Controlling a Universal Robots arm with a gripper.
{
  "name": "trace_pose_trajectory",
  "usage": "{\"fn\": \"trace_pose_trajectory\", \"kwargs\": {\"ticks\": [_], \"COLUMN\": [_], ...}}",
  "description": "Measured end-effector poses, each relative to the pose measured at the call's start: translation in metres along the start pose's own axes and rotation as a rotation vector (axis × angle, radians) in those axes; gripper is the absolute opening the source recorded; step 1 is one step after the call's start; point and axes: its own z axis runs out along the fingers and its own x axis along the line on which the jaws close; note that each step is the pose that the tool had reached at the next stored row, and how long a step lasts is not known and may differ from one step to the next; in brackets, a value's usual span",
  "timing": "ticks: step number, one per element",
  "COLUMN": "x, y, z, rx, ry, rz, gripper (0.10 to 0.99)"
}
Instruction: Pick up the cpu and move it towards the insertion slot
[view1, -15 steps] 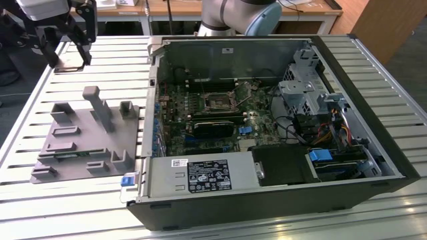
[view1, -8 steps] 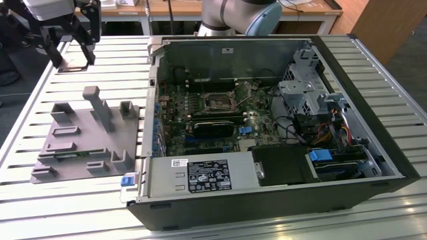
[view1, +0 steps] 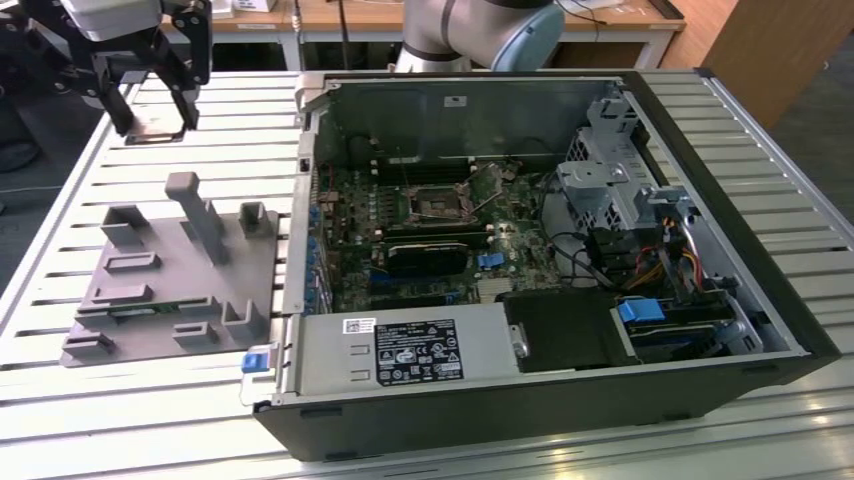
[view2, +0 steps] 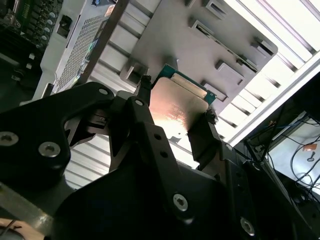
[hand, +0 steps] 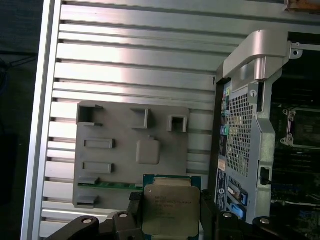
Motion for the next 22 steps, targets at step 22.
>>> {"fn": "trace_pose_trajectory", "kwargs": {"ticks": [22], "x": [-0.0184], "y": [-0.0012], "z": [-0.0001], "rx": [0.0], "ry": [0.0001], "rz": [0.0], "gripper": [0.549]}}
